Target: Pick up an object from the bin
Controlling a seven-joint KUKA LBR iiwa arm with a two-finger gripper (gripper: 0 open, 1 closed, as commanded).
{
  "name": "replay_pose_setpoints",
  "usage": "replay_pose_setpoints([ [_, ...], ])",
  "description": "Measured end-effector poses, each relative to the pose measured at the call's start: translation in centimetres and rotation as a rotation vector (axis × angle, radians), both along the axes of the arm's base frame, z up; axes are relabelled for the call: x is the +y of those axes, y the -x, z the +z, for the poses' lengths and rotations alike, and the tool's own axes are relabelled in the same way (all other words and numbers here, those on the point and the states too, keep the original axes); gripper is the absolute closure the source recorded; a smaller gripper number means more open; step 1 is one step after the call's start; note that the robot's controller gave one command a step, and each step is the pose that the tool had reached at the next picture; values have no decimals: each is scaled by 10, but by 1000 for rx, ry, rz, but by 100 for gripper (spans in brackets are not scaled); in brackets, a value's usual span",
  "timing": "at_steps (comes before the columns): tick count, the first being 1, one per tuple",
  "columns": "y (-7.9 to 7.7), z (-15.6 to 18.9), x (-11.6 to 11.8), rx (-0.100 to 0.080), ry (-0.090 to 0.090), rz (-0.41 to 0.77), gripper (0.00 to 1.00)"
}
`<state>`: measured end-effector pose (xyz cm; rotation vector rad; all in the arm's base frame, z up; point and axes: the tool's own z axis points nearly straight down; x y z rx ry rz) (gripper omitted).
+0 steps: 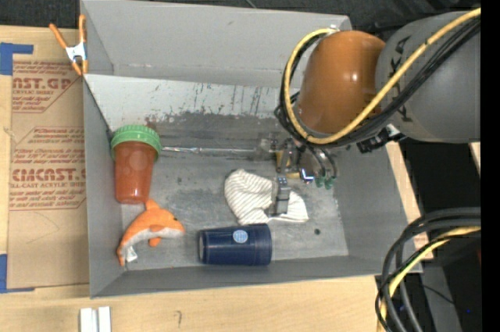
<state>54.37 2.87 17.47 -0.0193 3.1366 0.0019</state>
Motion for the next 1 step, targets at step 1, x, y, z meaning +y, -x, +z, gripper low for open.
replay_pose_setpoints([
  [1,16,-87,-21,5,1,63,100],
])
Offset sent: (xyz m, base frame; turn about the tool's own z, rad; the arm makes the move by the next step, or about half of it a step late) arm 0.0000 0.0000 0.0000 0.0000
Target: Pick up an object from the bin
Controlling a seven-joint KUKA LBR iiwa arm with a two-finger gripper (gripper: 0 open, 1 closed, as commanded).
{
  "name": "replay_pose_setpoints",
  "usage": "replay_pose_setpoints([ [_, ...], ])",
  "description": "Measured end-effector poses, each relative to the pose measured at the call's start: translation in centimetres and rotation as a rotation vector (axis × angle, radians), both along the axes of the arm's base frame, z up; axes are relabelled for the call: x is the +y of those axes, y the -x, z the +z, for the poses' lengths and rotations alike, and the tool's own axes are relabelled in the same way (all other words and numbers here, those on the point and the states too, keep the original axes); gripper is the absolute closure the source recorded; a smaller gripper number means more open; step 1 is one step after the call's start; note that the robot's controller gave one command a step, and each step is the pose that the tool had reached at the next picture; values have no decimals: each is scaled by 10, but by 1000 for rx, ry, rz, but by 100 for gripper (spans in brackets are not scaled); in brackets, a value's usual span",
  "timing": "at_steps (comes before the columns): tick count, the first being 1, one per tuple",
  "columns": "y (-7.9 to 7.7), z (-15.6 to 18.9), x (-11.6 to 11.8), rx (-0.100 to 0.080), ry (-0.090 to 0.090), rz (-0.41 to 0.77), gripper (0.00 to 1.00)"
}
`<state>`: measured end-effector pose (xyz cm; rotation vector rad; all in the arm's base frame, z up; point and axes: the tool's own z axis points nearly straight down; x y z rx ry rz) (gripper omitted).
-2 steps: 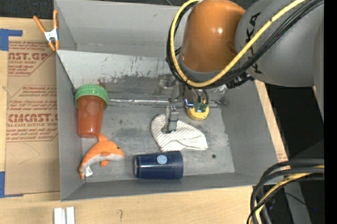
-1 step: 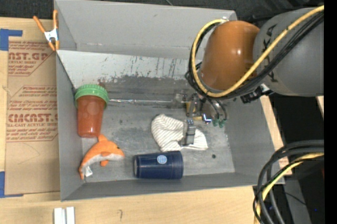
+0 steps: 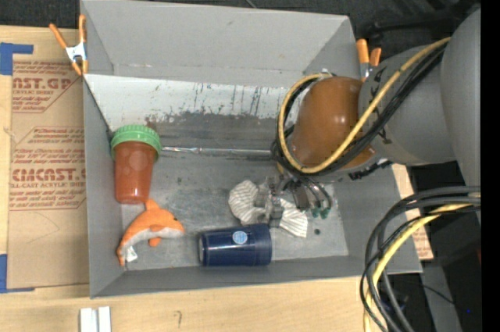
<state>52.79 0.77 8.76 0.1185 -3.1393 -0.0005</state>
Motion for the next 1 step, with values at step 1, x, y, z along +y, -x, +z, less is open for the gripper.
replay_pose_setpoints([
  [1,0,0,0,0,0,0,100],
])
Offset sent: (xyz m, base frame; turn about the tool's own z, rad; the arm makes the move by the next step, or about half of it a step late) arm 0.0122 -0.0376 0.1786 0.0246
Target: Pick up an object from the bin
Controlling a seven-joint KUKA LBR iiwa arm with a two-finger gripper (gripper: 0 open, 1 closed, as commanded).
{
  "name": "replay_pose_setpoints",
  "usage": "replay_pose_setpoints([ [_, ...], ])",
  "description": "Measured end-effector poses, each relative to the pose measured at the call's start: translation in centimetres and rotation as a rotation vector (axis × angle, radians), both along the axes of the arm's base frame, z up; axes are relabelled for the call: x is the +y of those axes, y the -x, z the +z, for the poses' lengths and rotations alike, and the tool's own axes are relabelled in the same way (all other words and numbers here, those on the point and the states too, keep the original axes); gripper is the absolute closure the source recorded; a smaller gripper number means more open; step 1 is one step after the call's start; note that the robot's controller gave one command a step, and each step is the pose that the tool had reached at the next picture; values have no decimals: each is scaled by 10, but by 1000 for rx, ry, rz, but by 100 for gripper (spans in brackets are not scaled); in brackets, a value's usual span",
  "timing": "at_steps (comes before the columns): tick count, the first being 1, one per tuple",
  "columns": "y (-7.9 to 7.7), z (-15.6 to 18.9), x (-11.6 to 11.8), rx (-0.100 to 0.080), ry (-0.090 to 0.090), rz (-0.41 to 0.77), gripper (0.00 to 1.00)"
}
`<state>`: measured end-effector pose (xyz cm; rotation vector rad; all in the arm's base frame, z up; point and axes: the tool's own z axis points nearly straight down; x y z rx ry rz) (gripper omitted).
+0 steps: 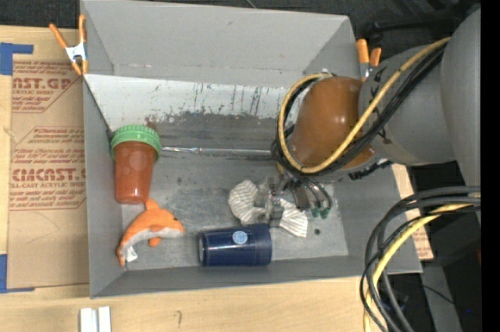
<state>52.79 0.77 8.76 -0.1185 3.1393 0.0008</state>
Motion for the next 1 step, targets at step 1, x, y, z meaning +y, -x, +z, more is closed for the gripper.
replay_pose_setpoints([
  [1,-14,181,-38,-10,2,-25,100],
])
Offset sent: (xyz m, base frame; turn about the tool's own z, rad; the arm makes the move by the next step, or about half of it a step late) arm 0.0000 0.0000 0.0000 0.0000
